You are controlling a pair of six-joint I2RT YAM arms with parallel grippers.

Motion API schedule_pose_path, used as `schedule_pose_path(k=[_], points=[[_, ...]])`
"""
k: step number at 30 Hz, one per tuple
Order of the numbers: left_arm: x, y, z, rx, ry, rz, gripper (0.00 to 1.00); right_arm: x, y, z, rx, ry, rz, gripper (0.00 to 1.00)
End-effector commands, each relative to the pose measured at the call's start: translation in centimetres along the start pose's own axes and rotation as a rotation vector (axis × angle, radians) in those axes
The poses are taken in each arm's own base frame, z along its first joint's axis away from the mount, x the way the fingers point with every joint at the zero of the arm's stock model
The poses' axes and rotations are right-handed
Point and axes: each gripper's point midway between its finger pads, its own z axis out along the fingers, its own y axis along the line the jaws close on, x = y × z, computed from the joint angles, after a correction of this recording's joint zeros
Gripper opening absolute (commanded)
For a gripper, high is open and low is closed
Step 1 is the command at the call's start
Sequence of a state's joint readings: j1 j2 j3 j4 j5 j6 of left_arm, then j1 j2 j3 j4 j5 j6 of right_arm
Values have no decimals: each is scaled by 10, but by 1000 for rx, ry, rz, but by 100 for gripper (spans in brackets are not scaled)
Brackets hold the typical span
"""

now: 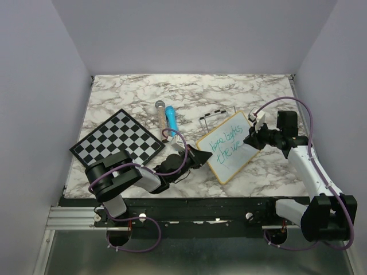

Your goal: Write a sentence on the whiteboard

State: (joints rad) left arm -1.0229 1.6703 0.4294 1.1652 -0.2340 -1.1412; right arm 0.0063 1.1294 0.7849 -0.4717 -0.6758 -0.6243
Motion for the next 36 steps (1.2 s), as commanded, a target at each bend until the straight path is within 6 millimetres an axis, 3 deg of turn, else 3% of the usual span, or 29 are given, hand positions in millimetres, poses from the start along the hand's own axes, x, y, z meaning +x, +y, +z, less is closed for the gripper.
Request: schedule_pose_path(k=[1,26,36], points=[[-5,-22,0,85,-15,-10,0,-8,-14,-4,63,-1,-7,1],[-4,-20,0,82,-12,-5,0,-39,-25,-12,111,-77,-25,0],[-4,-21,0,84,-11,-6,0,-37,-25,-12,114,-77,-14,0]])
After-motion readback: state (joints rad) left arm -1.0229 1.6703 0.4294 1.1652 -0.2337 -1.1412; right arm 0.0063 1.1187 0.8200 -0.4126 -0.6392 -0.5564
